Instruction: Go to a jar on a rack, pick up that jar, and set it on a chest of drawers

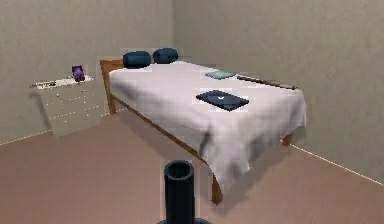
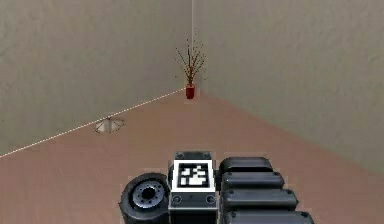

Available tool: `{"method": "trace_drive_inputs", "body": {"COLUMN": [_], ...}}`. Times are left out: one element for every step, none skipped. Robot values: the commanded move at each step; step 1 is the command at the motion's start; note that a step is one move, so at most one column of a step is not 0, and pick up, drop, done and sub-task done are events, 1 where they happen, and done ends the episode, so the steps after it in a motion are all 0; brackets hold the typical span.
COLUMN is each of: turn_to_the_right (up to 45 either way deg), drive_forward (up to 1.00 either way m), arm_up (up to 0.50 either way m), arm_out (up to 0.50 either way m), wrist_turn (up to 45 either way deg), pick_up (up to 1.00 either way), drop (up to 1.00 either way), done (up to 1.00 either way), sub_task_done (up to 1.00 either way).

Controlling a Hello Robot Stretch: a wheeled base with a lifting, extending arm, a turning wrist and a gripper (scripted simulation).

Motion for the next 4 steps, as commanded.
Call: {"method": "trace_drive_inputs", "body": {"turn_to_the_right": [0.0,-33.0,0.0,0.0], "drive_forward": [0.3,0.0,1.0,1.0], "arm_up": [0.0,0.0,0.0,0.0], "arm_out": [0.0,0.0,0.0,0.0], "wrist_turn": [0.0,0.0,0.0,0.0], "pick_up": [0.0,0.0,0.0,0.0], "drop": [0.0,0.0,0.0,0.0], "done": [0.0,0.0,0.0,0.0], "sub_task_done": [0.0,0.0,0.0,0.0]}}
